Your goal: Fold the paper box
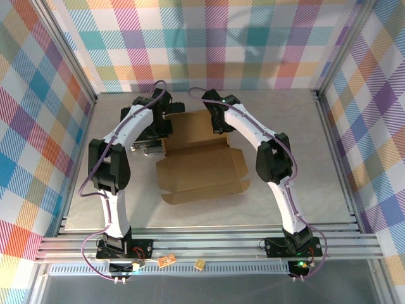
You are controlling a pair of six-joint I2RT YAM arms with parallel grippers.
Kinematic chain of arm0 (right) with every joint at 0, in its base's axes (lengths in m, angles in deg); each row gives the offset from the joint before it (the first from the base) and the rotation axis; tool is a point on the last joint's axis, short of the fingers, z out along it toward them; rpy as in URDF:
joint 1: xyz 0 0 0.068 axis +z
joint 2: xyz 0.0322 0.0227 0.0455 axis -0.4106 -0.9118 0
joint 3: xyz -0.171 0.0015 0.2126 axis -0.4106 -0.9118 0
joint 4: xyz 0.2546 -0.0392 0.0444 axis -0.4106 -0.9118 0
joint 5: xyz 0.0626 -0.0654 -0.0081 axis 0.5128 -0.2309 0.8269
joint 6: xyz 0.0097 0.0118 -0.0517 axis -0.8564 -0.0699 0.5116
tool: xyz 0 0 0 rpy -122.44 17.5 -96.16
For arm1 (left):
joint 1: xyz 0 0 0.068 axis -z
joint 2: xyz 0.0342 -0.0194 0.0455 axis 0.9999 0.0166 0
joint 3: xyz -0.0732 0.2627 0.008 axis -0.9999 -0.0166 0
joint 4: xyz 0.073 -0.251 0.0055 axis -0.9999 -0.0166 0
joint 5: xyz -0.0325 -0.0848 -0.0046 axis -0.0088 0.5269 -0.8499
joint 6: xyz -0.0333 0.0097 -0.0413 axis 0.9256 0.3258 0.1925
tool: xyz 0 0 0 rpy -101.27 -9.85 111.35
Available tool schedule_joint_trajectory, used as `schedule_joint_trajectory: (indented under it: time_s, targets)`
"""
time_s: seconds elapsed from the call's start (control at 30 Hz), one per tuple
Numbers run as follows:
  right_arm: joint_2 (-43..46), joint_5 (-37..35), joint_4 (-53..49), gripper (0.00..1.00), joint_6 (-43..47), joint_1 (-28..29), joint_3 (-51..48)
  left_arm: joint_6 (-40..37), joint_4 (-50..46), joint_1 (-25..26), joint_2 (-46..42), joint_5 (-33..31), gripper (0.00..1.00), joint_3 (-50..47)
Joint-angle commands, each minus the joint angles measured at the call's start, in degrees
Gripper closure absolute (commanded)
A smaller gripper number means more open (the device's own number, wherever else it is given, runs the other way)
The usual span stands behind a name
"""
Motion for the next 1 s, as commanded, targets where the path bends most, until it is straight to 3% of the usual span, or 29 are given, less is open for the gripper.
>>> schedule_joint_trajectory:
  time_s: [0.0, 0.2, 0.27, 0.33, 0.4, 0.53, 0.97]
  targets:
    - [-0.24, -5.61, -6.11, 1.00, -3.55, -0.72, -0.69, 0.86, -1.13, -0.23, -0.11, 0.39, 1.00, 1.99]
    - [7.36, 7.76, 7.63, 1.00, 2.74, -2.02, -11.73, 0.50, -1.20, -0.23, -0.65, 6.73, 1.00, 2.62]
    - [10.71, 13.88, 12.67, 0.89, 4.97, -2.94, -14.78, 0.07, -1.05, -0.23, -0.86, 9.30, 1.00, 2.70]
    - [13.30, 15.45, 14.91, 0.77, 5.77, -3.39, -16.38, -0.18, -0.96, -0.23, -0.93, 10.86, 1.00, 2.71]
    - [14.61, 15.64, 15.37, 0.71, 6.43, -3.86, -16.74, -0.47, -1.33, -0.24, -0.78, 11.43, 1.00, 2.97]
    - [14.40, 14.32, 15.19, 0.67, 8.16, -4.38, -16.71, -0.75, -1.46, -0.23, -0.51, 12.56, 1.00, 3.22]
    - [9.40, 5.16, 14.56, 0.64, 12.01, -4.58, -12.87, -1.34, -3.15, -0.23, 0.04, 13.65, 1.00, 4.91]
